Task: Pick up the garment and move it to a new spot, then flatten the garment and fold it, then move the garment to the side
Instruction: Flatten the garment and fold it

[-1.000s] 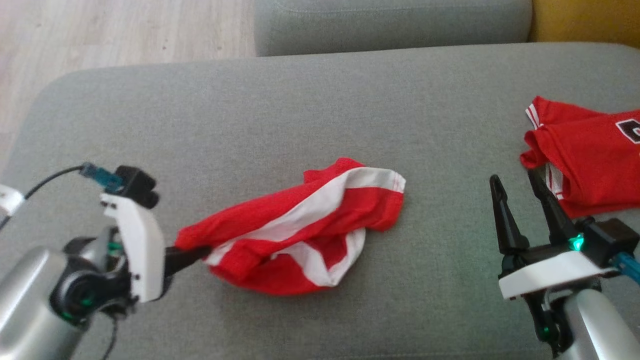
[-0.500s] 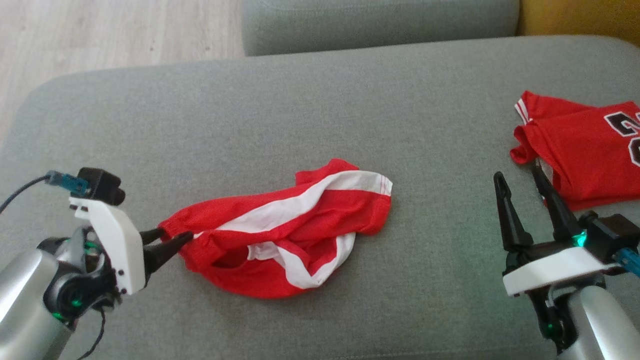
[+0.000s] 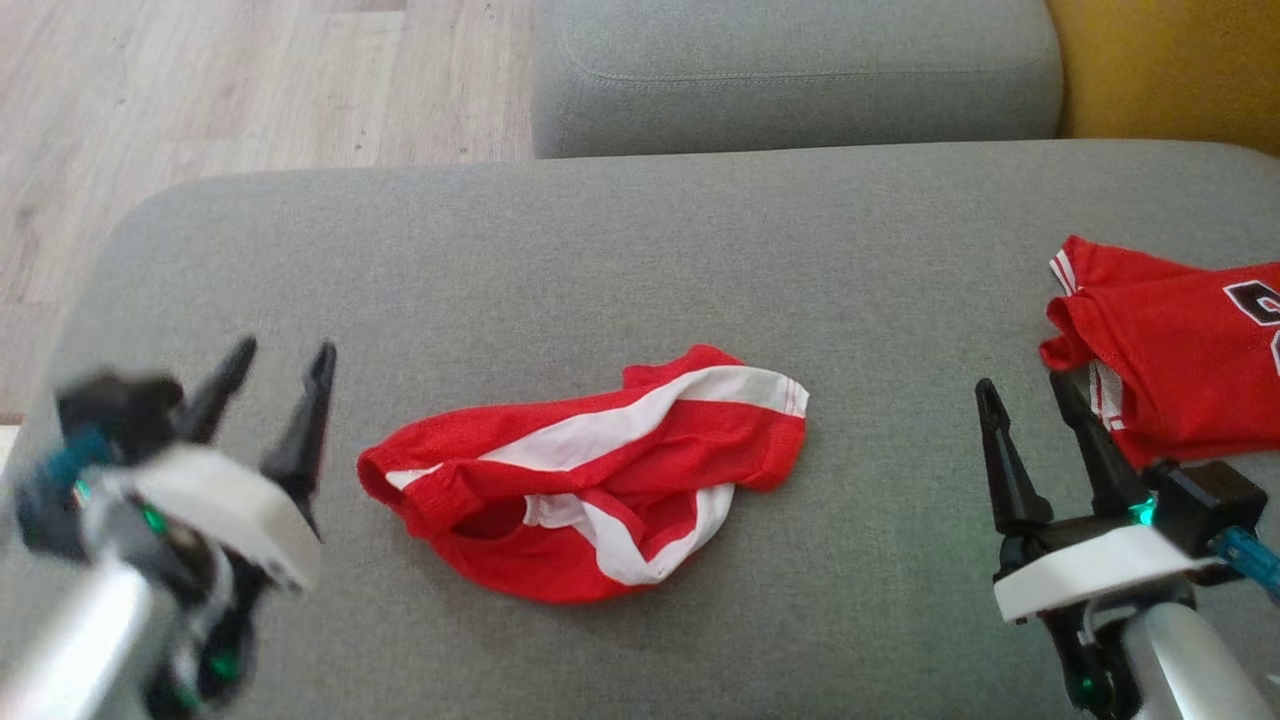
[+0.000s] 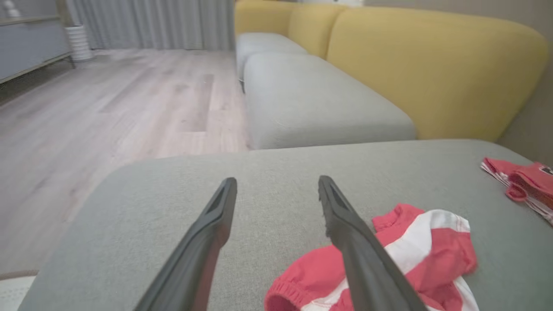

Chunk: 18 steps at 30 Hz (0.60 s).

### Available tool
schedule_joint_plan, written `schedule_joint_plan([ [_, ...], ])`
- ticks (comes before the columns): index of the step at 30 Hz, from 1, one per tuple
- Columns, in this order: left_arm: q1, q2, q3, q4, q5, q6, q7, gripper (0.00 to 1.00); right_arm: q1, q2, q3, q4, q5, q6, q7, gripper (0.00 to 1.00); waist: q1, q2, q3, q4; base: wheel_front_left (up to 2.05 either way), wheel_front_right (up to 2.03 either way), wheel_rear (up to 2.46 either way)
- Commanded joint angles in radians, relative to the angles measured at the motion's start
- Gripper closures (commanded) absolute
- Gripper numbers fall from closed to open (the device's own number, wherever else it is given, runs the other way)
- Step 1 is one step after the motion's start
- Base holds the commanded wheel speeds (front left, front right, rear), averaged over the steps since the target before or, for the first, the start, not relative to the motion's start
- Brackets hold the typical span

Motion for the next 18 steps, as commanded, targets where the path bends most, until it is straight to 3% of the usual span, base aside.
schedule_joint_plan([
  [1,-0.013,0.012,0.053,-0.038,0.016,0.028,-0.038,0.0,-0.021,-0.013,0.018,-0.033,0.007,-0.001,-0.01,0.0,0.0,0.0,0.0,0.0,0.0,0.0,0.0],
  [5,0.1,-0.072,0.058,-0.085,0.082,0.144,-0.205,0.0,-0.018,-0.018,0.02,-0.038,0.007,-0.001,-0.004,0.0,0.0,0.0,0.001,0.001,0.0,0.0,0.0],
  [8,0.156,-0.125,0.05,-0.093,0.127,0.196,-0.256,0.0,-0.018,-0.028,0.022,-0.038,0.009,-0.001,0.001,0.0,0.0,0.0,0.002,0.006,0.0,0.0,0.0],
  [15,0.174,-0.184,0.035,-0.077,0.164,0.186,-0.276,0.0,-0.021,-0.045,0.036,-0.042,0.02,-0.001,0.03,0.0,0.0,0.0,0.001,0.026,0.0,0.0,0.0],
  [18,0.163,-0.201,0.035,-0.07,0.168,0.17,-0.278,0.0,-0.043,-0.059,0.073,-0.014,0.076,-0.001,0.115,0.0,0.0,0.0,0.011,0.047,0.0,0.0,0.0],
])
